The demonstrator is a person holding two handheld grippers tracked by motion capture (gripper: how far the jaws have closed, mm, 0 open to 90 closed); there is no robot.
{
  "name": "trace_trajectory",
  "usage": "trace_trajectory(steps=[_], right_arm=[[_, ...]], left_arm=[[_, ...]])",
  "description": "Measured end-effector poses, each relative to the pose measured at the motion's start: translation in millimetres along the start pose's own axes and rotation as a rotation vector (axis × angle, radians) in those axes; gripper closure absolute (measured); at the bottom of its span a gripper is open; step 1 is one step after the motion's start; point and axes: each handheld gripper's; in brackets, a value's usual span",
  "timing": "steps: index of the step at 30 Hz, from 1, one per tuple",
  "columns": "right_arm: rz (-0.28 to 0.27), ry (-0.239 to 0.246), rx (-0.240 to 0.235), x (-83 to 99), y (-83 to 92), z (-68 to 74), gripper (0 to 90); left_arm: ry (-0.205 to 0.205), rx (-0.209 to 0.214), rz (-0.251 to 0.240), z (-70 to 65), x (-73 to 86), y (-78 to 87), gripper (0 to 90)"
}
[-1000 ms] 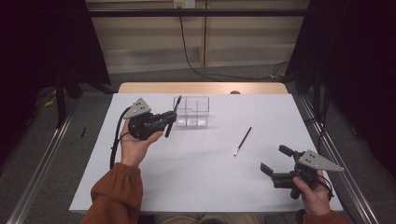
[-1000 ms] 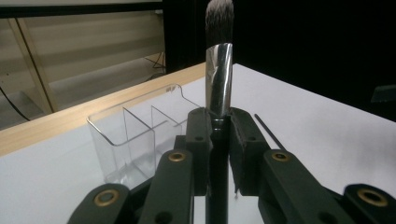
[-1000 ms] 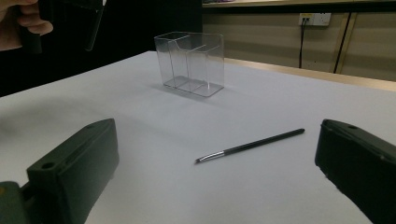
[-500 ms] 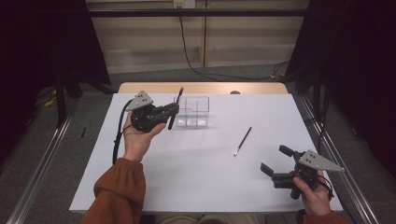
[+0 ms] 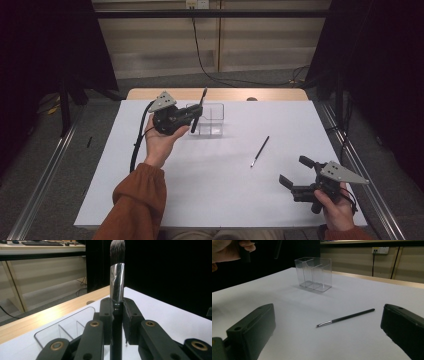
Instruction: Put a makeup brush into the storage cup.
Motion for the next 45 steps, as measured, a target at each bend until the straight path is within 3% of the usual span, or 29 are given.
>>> trace_trajectory(steps=[16, 22, 45], right_arm=[[0.001, -0.001, -0.001, 0.2, 0.4, -0.1, 0.0], [0.000, -0.003, -0.001, 0.2, 0.8, 0.0, 0.0], [-0.001, -0.001, -0.002, 0.5, 1.9, -0.7, 0.0]], left_arm=[[0.011, -0.010, -0.046, 8.9, -12.8, -16.0, 79.3], [0.022, -0.009, -0.046, 13.1, -11.3, -27.7, 79.3], [0.006, -0.015, -0.051, 17.4, -18.2, -61.6, 79.3]])
Point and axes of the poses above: each handheld gripper's, and its own axes: y roughly backward along the jaws, x roughly out of its underside, z roughly to its left, and after that the axes turned 1 degree about x, right-handed
